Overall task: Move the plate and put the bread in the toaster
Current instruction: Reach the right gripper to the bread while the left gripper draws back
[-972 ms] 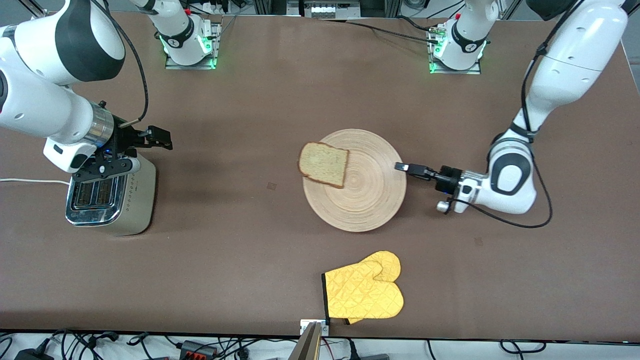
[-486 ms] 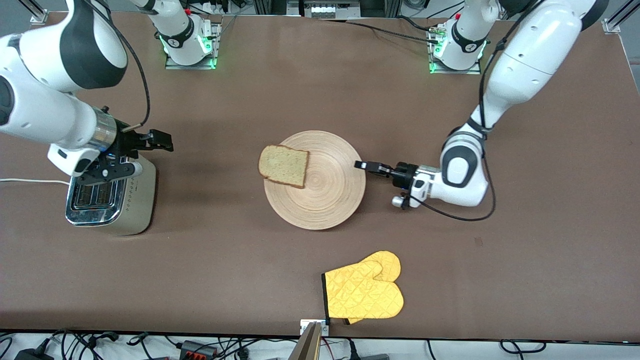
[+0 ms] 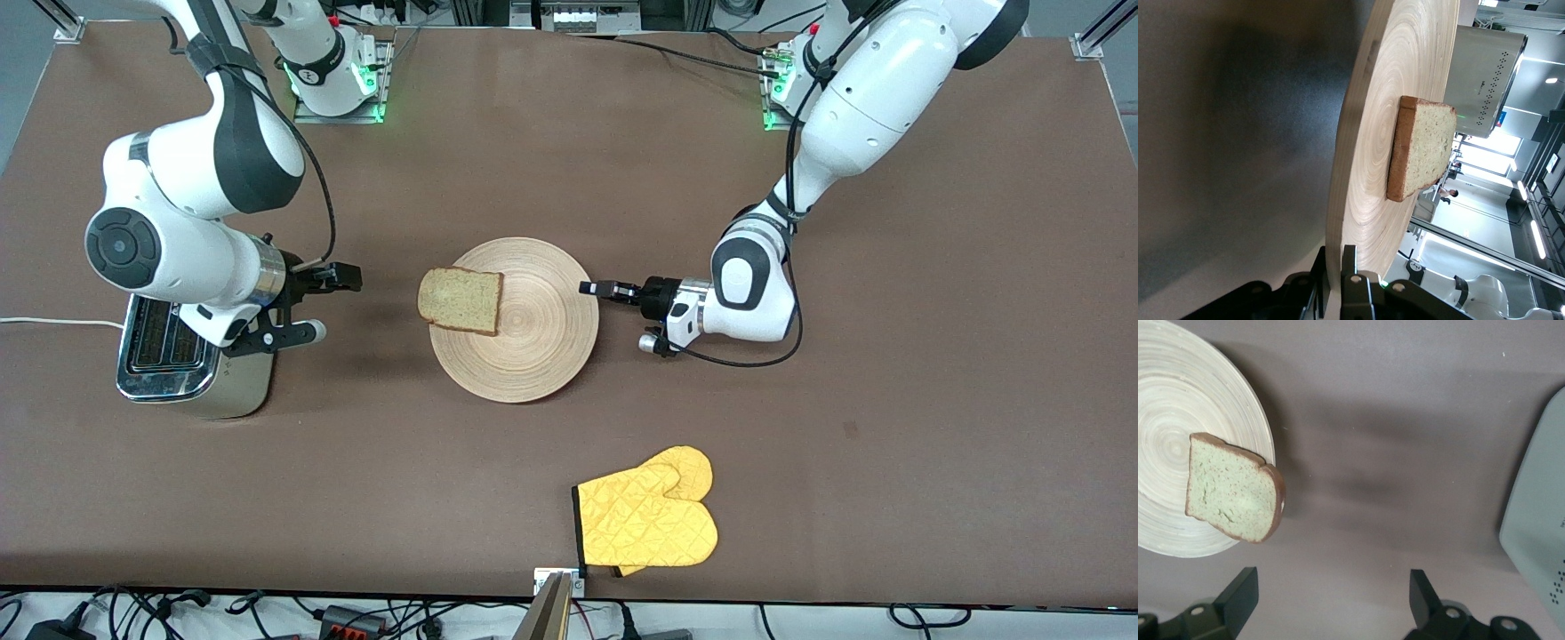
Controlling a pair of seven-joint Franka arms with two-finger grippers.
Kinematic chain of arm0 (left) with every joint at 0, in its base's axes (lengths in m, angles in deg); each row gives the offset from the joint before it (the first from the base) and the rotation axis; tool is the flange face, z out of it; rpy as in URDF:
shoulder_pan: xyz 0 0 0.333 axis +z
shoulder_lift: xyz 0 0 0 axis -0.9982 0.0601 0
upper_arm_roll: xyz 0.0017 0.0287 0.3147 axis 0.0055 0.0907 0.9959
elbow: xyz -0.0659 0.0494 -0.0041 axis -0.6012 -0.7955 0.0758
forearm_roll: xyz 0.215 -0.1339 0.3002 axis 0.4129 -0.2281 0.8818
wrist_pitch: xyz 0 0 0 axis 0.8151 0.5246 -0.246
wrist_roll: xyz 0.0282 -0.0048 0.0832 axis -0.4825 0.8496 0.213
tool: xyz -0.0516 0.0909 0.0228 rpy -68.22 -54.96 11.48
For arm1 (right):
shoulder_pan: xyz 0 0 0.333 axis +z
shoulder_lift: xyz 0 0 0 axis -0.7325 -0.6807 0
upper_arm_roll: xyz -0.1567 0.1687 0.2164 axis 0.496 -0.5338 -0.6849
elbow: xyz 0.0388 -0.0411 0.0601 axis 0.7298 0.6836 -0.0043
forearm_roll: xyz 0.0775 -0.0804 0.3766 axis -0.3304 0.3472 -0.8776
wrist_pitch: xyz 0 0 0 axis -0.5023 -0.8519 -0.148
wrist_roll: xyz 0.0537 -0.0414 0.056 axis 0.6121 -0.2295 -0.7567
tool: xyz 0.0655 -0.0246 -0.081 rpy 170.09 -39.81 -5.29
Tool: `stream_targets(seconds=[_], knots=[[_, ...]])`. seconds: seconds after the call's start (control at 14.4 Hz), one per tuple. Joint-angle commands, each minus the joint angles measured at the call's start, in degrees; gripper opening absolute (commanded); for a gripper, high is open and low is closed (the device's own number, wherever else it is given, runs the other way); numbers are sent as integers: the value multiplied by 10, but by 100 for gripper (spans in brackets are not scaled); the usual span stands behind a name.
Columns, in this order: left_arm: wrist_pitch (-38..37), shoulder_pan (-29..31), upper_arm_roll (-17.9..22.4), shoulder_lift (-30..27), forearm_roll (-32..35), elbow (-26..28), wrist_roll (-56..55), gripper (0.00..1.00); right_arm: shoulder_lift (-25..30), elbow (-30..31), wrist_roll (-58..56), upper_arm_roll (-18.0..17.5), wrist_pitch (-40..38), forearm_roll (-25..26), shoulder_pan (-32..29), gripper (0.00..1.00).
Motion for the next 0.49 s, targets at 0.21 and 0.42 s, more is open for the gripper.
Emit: stream_targets(seconds=[0.21,0.42], knots=[[13,-11,2,11,-18,-12,10,1,-7,10,82,-2,9,-41,-1,100],[13,-15,2,17,-14,-12,9,5,-16,25,80,-1,17,-67,-2,100]])
